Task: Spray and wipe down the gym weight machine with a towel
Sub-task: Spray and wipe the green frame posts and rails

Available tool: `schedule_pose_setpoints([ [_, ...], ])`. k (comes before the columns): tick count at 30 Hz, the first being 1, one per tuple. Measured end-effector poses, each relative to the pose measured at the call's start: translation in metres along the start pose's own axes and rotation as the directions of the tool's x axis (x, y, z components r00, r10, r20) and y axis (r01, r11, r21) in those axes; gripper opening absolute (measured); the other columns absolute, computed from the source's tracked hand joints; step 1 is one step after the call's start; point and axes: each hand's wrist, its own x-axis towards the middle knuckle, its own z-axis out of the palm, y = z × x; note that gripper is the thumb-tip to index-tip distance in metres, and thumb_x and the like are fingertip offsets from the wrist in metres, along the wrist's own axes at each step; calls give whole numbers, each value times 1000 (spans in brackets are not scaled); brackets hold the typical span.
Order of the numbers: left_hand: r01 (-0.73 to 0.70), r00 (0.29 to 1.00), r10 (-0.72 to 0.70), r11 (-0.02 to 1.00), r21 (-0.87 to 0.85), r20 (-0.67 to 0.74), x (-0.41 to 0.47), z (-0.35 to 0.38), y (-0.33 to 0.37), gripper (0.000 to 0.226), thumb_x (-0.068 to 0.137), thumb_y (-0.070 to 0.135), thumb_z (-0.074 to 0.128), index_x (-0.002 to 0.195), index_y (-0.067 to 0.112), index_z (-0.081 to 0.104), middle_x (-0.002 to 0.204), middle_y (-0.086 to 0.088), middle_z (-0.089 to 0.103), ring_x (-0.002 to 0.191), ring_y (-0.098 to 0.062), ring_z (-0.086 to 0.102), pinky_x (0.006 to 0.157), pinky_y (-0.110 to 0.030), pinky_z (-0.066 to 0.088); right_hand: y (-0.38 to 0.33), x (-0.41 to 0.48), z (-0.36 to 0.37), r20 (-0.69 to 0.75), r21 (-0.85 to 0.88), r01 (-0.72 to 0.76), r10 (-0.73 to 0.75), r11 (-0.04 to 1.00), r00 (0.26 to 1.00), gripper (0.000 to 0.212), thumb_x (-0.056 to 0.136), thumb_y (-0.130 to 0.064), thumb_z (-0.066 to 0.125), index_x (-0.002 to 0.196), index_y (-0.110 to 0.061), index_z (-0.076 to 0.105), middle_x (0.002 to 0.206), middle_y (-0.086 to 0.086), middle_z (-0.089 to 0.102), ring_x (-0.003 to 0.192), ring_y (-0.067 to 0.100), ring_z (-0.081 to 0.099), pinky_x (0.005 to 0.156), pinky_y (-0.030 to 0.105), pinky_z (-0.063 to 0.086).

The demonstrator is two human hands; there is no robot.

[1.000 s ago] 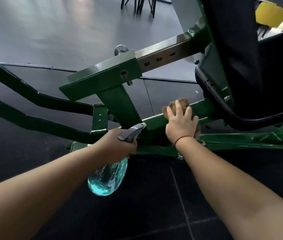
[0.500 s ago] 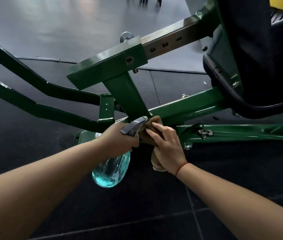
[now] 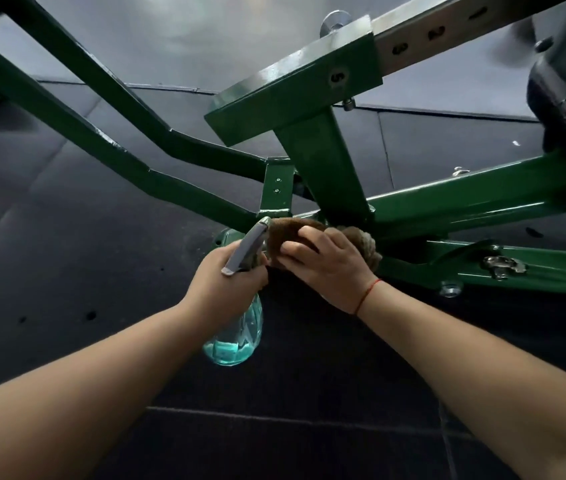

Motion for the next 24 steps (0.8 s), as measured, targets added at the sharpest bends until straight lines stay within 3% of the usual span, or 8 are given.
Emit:
schedule_pose_setpoints([
  [4,22,1000,-22,1000,-19,-14,-4,-3,-6,8,80,1,65,81,8,68,87,-21,69,82,-42,64,75,-52,56,19,-23,5,20,-41,41,-40,998,999,35,94,-13,49,117,-28,70,126,-7,57,115,29,48,79,41,51],
  [7,41,999,-41,998,-37,-2,-5,0,-6,6,74,9,65,76,13,68,84,-18,70,87,-43,66,81,-57,55,31,-58,7,61,-59,4,-1,998,998,28,94,-13,55,114,-26,70,122,-7,58,113,29,48,80,43,51],
  [12,50,999,-50,999,-17,12,-8,6,-6,14,82,-2,64,81,11,69,84,-16,70,88,-39,66,81,-53,56,40,-112,-3,211,-84,-37,54,996,976,32,93,-7,49,108,-21,74,116,0,66,114,34,46,80,43,45],
  [15,53,998,-53,999,-12,28,-10,9,-7,13,81,-3,64,81,10,68,87,-18,70,89,-41,66,82,-56,55,30,-90,-17,116,-10,-128,128,992,985,57,109,-17,22,96,-21,78,109,0,71,109,31,49,80,42,42],
  [18,54,998,-54,999,4,20,-9,13,-7,13,82,-2,63,82,10,68,87,-16,70,87,-40,66,80,-54,56,19,-45,-25,-5,40,-137,137,990,991,54,109,-16,23,104,-23,77,112,-1,71,110,30,49,84,43,41],
  [21,59,998,-59,998,16,19,-8,17,-6,9,83,-2,63,84,6,68,90,-23,68,74,-33,62,70,-43,52,10,-12,-18,-29,19,-120,120,993,992,47,106,-13,27,122,-26,69,121,-1,66,113,31,49,83,43,46],
  [24,56,998,-57,998,29,27,-7,22,-4,7,83,-1,63,86,3,68,89,-25,68,73,-26,58,67,-38,47,5,-12,-4,-25,0,-195,195,981,980,42,100,-11,39,124,-30,68,125,-2,55,115,30,47,81,43,48],
])
